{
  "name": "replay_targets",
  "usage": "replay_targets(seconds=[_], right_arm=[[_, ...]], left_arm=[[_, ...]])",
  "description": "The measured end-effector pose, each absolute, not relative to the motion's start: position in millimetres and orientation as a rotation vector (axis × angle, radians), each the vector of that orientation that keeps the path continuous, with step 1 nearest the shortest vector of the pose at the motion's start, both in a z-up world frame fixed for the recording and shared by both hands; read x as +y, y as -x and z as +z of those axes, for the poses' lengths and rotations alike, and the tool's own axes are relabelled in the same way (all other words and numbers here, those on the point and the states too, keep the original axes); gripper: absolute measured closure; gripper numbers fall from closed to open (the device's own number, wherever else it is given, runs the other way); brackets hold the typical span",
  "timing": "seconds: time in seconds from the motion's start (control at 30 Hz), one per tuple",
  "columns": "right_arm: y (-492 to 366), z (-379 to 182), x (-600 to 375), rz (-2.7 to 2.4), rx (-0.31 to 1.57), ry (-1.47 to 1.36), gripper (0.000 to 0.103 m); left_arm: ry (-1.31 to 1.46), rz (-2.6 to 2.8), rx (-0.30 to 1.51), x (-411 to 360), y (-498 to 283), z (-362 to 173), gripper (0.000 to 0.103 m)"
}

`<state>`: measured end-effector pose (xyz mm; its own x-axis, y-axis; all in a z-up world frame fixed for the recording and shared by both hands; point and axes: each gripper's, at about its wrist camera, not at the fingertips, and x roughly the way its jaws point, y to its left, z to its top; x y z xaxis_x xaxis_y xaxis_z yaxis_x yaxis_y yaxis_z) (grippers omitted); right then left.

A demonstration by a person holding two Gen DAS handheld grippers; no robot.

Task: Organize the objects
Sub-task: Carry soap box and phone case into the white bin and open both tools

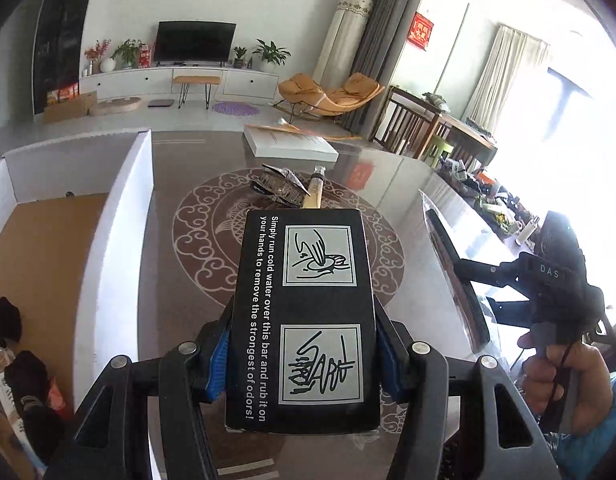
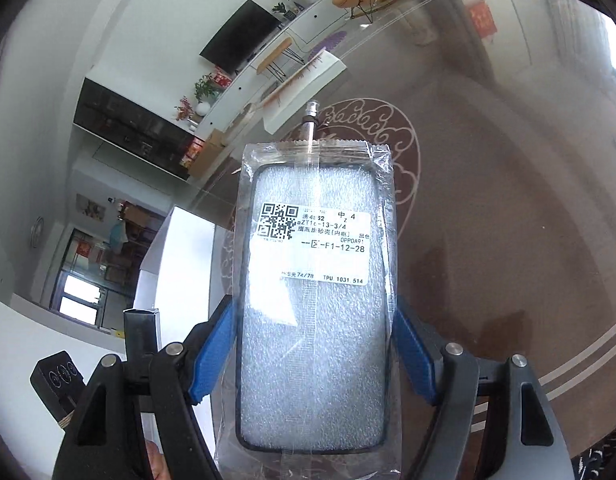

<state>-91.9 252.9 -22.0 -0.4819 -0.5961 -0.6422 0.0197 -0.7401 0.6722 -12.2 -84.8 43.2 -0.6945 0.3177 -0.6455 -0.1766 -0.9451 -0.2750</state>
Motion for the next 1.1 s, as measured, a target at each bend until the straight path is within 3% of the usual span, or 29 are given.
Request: replay_targets(seconds=[0.2, 0.37, 0.5, 0.63, 0.77, 0.97, 1.1], right_arm=[[86, 38, 135, -2.088, -0.710, -1.196, 0.028], [59, 65, 13, -1.900, -0.526, -1.155, 0.028], [39, 58, -69, -1.828, -0.387, -1.176, 0.027], [29, 17, -131, -1.749, -0.283, -1.262, 0.025], [29, 5, -120, -1.777, -0.325, -1.248, 0.023], [41, 32, -24, -2.142, -0.262, -1.009, 0.003], [54, 5, 57, -2.521, -0.033, -0.970, 0.002]], left_arm=[[1.044, 2.886, -0.279, -184, -17, 80, 0.045], [1.213, 3.097, -0.265, -273, -36, 64, 0.045], [1.422, 3.134, -0.295, -313, -46, 34, 0.045], [1.624, 3.191, -0.322, -335, -53, 11, 0.042], [1.469, 3.330, -0.377, -340, -68, 24, 0.012], [1.234, 3.267, -0.399, -295, -55, 48, 0.012], [1.154, 3.065, -0.289, -207, -32, 58, 0.012]])
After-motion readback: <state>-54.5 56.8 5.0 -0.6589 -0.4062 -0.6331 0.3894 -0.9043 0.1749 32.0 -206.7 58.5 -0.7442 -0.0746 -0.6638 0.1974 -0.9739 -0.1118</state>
